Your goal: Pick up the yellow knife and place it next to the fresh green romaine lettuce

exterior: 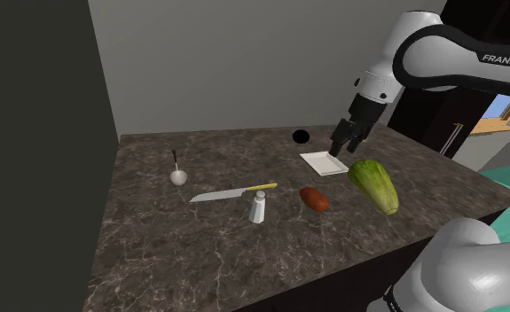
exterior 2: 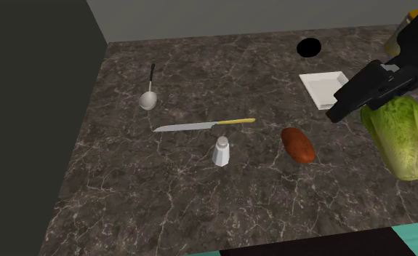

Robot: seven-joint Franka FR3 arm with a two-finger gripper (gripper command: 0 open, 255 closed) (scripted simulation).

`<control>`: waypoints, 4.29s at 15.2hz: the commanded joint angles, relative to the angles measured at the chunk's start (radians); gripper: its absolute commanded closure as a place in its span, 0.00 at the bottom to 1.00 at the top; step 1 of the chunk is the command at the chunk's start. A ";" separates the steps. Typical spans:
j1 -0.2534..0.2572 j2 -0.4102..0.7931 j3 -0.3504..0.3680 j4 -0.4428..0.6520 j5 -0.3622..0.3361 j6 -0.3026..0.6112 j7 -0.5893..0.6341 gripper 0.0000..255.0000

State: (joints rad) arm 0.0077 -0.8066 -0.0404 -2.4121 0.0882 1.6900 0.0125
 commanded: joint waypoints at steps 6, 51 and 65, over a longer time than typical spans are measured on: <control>0.070 0.167 -0.015 0.012 -0.037 0.154 -0.185 0.00; 0.295 0.984 0.069 0.258 -0.220 0.757 -0.852 1.00; 0.294 0.908 0.073 0.305 -0.202 0.634 -0.872 1.00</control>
State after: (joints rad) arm 0.3011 0.1068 0.0318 -2.1127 -0.1151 2.3360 -0.8585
